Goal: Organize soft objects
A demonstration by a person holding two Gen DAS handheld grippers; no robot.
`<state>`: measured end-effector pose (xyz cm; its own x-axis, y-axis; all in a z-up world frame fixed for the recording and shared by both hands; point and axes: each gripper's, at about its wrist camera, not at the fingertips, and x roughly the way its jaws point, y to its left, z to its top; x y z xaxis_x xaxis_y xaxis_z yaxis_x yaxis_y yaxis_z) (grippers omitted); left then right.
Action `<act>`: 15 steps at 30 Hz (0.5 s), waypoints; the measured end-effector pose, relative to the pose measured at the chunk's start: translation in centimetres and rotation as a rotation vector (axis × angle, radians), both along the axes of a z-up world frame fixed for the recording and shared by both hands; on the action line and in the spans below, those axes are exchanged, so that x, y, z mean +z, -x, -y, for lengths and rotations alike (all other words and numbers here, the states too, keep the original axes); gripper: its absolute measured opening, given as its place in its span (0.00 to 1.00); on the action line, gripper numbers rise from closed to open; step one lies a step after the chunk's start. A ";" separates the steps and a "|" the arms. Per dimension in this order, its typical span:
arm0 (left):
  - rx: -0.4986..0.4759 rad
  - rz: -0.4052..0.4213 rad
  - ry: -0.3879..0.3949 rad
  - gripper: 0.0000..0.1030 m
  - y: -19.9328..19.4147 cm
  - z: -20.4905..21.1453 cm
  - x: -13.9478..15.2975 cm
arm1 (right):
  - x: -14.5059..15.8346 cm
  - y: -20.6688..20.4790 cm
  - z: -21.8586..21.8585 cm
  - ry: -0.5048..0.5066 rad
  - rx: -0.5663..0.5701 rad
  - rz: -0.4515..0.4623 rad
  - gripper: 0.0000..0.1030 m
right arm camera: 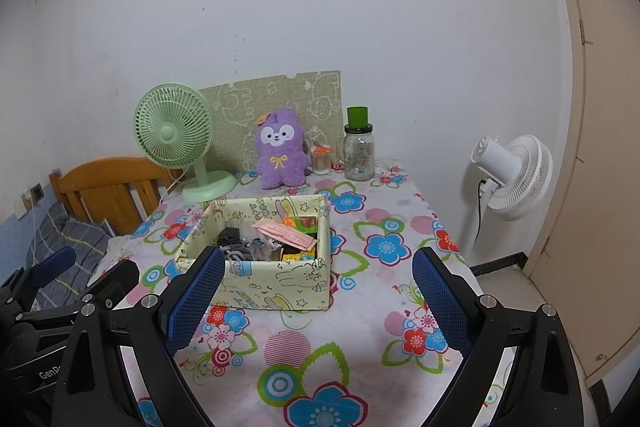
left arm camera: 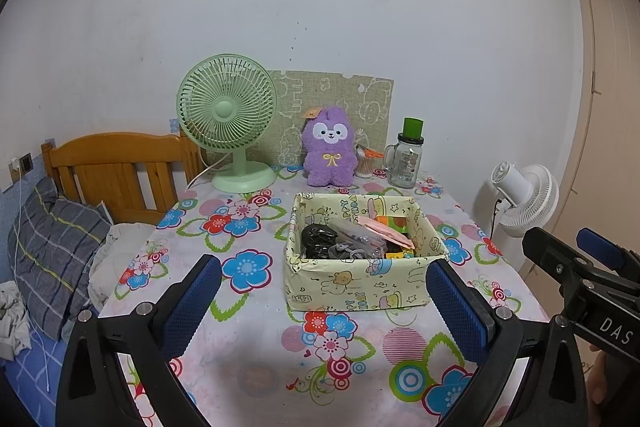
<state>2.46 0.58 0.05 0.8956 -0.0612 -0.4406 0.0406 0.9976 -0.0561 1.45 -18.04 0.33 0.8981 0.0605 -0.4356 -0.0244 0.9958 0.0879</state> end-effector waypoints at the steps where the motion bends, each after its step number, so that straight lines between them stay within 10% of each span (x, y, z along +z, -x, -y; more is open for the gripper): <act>1: 0.000 0.000 0.000 1.00 0.0 0.0 0.0 | 0.0 0.0 0.0 0.001 0.000 0.000 0.93; 15: 0.004 0.003 -0.002 1.00 0.1 0.1 0.3 | 0.2 -0.1 -0.1 -0.002 0.001 -0.003 0.93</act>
<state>2.38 0.53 0.30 0.8971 -0.0569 -0.4381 0.0367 0.9978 -0.0545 1.55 -17.89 0.51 0.8970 0.0617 -0.4378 -0.0248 0.9957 0.0897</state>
